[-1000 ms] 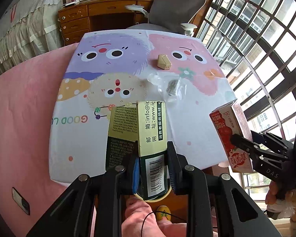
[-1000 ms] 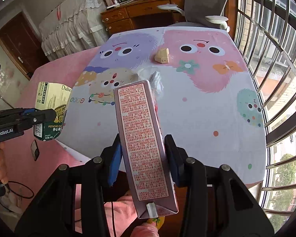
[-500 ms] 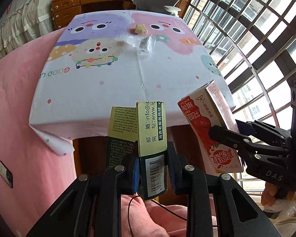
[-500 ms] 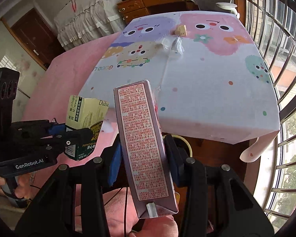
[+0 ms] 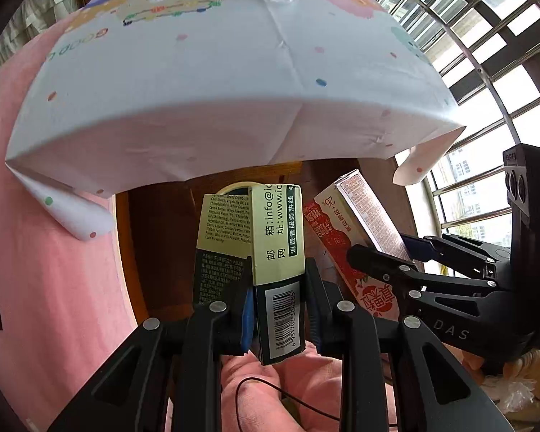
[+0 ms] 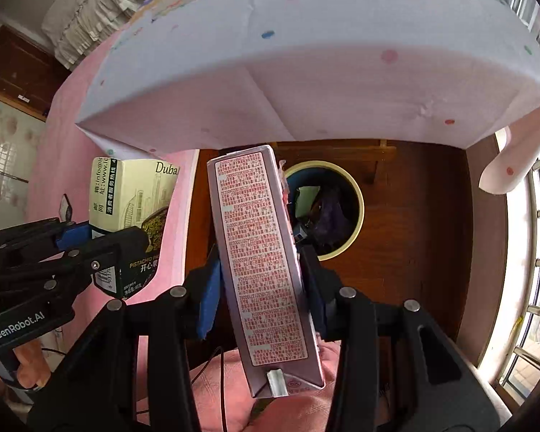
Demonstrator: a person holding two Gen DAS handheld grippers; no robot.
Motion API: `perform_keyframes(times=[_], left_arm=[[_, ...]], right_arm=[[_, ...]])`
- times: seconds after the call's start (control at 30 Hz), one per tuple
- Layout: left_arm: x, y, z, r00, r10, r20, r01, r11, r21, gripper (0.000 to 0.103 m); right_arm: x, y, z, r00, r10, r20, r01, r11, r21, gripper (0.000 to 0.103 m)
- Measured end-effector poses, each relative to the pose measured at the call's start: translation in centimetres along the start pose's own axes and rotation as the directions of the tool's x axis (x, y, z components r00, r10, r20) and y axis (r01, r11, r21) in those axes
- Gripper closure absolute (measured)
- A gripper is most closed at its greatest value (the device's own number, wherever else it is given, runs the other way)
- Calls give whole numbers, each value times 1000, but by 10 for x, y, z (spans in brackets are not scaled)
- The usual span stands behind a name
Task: Collect trash
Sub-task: 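Lift the carton and green box and carry them over the bin, then open both tools over the bin to drop the carton and box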
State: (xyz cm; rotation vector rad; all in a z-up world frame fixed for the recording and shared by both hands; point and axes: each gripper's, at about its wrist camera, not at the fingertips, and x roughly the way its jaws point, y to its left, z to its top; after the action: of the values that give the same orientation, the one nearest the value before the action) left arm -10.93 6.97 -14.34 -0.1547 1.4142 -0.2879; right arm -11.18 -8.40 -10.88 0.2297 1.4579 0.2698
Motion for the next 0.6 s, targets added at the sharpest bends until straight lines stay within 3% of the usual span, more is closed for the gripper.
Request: perform_keyframes(times=[0.17, 0.37, 0.6], left_arm=[[88, 30, -13, 996, -22, -82, 19, 999, -29, 79], [191, 54, -13, 993, -16, -114, 13, 1000, -20, 79], [265, 68, -6, 995, -28, -98, 25, 999, -37, 79]], right_arm=[[91, -32, -15, 997, -50, -64, 58, 990, 126, 65], [183, -74, -31, 990, -71, -119, 99, 964, 247, 64], [247, -109, -23, 991, -68, -117, 104, 937, 334, 64]])
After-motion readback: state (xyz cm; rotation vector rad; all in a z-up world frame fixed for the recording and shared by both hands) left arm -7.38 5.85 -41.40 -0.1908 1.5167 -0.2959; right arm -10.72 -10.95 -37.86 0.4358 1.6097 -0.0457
